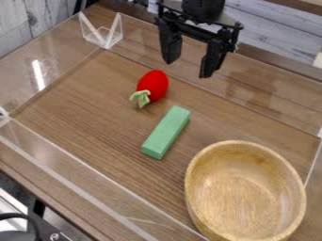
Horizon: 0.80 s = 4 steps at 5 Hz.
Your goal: Put the green block in the brown bowl
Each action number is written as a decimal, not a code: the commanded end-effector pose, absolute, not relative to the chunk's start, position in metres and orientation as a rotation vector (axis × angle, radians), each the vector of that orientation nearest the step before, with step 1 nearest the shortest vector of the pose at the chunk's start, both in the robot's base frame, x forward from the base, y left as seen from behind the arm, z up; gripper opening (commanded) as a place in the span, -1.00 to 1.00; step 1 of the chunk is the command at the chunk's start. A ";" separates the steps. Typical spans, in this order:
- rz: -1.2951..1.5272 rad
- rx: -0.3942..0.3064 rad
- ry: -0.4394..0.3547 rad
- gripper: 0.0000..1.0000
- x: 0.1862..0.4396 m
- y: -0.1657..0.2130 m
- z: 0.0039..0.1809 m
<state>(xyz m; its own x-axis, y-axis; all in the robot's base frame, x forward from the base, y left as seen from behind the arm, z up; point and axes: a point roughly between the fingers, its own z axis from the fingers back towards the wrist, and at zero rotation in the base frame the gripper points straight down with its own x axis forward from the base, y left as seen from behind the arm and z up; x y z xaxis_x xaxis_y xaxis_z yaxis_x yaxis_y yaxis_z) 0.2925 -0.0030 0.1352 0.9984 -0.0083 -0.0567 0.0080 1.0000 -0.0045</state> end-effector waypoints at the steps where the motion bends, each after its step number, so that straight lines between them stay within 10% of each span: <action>1: -0.004 -0.010 0.072 1.00 0.283 0.002 0.126; 4: 0.049 -0.012 -0.012 1.00 0.252 0.012 0.084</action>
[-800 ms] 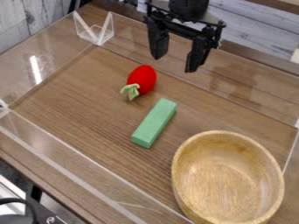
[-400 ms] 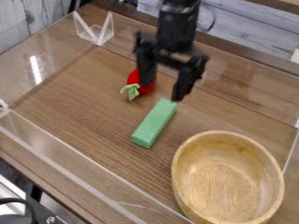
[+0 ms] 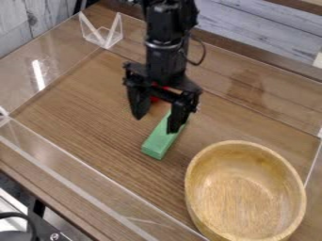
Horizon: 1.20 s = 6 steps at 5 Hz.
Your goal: Put the green block in the brown bowl
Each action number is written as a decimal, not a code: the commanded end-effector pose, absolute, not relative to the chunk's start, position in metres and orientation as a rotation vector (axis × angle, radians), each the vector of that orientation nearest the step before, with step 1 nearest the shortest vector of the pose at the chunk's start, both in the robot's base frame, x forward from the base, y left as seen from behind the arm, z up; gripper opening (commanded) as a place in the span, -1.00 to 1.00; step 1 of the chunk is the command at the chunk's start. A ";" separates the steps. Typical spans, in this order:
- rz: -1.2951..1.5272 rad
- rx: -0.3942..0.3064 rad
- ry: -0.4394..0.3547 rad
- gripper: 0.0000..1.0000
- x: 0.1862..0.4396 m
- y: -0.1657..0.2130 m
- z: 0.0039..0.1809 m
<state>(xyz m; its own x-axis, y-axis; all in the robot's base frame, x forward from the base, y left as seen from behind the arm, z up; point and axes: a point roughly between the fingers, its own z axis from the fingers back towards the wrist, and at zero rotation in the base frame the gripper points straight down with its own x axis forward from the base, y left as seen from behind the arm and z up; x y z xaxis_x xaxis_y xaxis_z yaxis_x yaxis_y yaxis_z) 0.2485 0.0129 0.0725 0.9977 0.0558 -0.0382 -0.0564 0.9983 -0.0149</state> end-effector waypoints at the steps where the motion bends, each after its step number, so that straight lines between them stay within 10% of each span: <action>1: 0.063 -0.010 -0.045 1.00 0.252 0.006 0.080; 2: 0.078 -0.010 -0.064 -1.00 0.248 0.005 0.059; 3: 0.069 -0.009 -0.112 1.00 0.246 0.004 0.037; 4: -0.010 -0.021 -0.141 -1.00 0.252 0.001 0.027; 5: -0.060 -0.024 -0.151 1.00 0.256 -0.003 0.022; 6: -0.122 -0.024 -0.157 1.00 0.254 0.005 0.023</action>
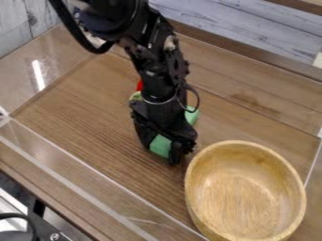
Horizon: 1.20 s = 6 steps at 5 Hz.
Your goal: Put the green block in the brown bowl
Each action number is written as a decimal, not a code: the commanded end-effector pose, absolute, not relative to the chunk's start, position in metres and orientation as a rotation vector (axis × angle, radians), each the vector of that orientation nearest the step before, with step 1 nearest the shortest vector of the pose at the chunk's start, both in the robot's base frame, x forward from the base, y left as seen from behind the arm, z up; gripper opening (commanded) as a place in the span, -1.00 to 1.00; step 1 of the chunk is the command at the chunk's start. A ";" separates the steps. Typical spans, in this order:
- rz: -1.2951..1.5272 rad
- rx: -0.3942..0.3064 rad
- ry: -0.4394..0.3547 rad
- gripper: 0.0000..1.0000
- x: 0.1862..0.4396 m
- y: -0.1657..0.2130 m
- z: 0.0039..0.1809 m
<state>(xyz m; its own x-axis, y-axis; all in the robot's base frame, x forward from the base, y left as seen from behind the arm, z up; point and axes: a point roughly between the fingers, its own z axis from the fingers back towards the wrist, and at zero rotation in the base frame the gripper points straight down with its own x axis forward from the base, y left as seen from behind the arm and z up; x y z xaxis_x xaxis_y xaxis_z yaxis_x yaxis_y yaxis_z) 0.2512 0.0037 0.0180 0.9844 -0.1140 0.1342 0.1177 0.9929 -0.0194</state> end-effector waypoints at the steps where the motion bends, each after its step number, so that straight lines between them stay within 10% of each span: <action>1: -0.181 -0.022 -0.162 -1.00 0.253 0.014 0.024; 5: -0.144 -0.002 -0.202 -1.00 0.249 0.020 0.052; 6: -0.115 0.000 -0.210 1.00 0.247 0.031 0.056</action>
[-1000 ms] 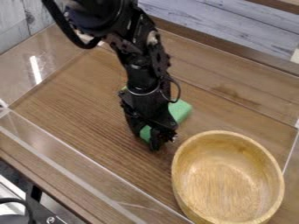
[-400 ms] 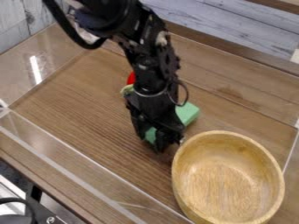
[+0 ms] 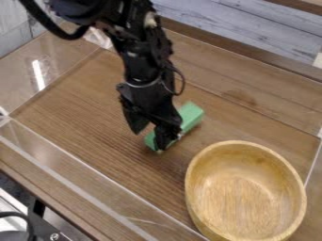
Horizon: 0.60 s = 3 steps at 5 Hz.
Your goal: Put the green block in the brown bowl
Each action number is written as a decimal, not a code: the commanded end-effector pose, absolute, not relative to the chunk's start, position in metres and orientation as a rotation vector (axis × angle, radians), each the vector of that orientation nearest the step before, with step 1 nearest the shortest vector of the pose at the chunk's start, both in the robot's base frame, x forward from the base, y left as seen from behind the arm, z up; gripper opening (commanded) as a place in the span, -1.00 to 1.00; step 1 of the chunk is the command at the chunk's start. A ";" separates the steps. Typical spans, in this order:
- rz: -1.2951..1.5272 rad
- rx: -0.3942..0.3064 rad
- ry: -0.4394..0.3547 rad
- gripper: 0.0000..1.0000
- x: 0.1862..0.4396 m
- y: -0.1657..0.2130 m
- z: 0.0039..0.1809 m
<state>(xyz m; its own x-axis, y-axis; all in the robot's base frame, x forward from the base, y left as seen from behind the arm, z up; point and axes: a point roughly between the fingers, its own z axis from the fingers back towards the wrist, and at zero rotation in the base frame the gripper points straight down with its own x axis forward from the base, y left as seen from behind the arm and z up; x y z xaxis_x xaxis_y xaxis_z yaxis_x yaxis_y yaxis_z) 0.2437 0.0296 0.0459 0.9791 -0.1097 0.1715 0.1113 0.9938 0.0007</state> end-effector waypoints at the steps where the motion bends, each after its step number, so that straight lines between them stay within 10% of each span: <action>1: -0.139 0.003 -0.207 1.00 0.256 0.024 0.055; 3: -0.162 0.009 -0.196 1.00 0.266 0.020 0.041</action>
<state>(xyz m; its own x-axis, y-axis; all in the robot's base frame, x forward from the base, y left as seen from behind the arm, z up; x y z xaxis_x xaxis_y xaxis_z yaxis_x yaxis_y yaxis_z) 0.2616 0.0178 0.0338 0.9727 -0.1637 0.1647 0.1632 0.9865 0.0165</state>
